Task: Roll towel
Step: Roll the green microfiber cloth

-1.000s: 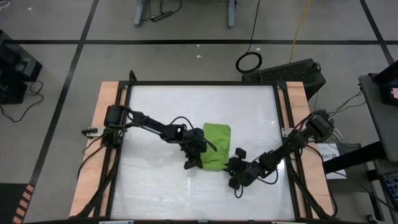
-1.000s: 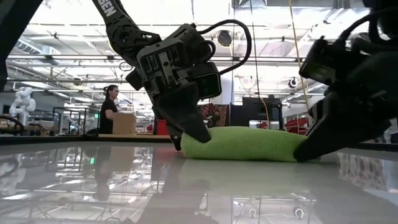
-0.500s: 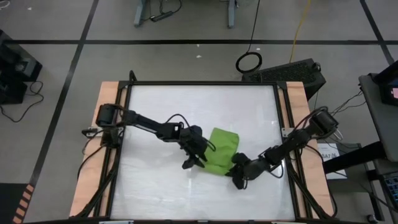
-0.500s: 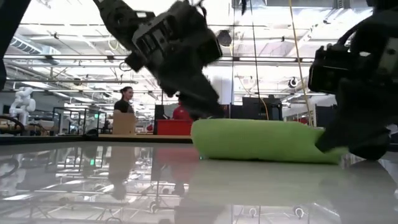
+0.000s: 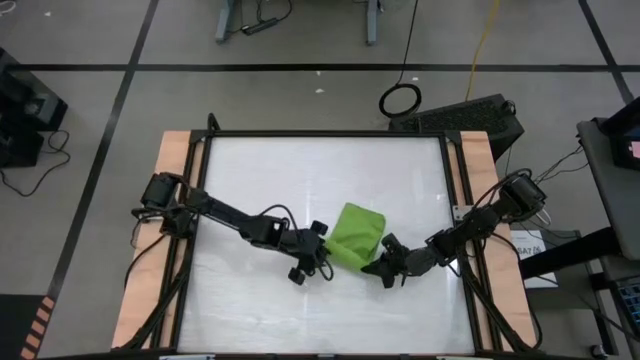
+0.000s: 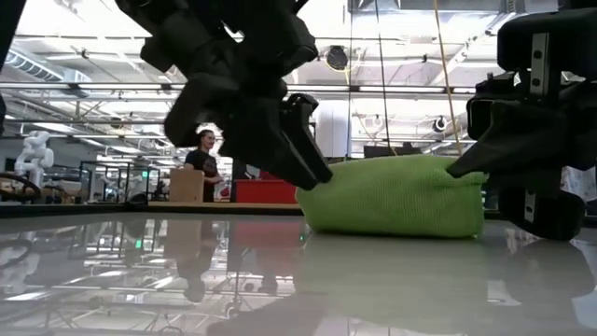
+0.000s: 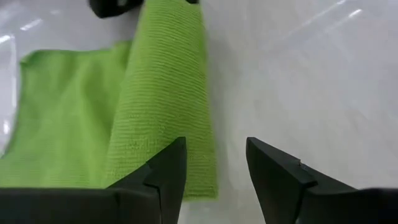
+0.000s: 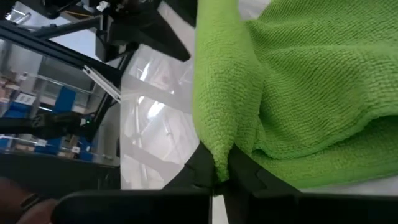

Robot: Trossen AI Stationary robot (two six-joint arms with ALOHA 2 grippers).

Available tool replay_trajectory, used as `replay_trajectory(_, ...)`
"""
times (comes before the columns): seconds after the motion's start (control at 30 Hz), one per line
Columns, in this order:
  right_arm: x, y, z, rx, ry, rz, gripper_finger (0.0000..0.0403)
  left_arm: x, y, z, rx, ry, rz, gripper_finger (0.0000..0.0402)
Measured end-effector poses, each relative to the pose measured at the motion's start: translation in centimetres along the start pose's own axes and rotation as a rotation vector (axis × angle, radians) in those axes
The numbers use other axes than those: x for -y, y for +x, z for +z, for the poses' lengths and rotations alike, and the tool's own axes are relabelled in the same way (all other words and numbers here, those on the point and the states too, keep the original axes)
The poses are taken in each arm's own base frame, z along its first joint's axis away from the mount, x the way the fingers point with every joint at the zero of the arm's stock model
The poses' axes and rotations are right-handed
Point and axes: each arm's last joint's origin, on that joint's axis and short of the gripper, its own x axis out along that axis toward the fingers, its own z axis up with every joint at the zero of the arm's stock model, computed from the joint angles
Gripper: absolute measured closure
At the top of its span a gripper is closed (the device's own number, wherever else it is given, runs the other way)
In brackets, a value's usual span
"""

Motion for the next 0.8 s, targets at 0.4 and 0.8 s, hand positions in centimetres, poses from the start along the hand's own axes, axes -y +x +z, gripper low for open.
replay_trajectory(0.4, -0.1, 0.0, -0.3, -0.105, 0.012, 0.032, 0.0397, -0.6, 0.0, 0.6, 0.075, 0.058, 0.026, 0.0229)
replay_trajectory(0.8, 0.0, 0.0, -0.5, -0.152, -0.018, 0.024, 0.0397, -0.1, 2.2, -1.0, 0.055, 0.071, -0.107, 0.0229)
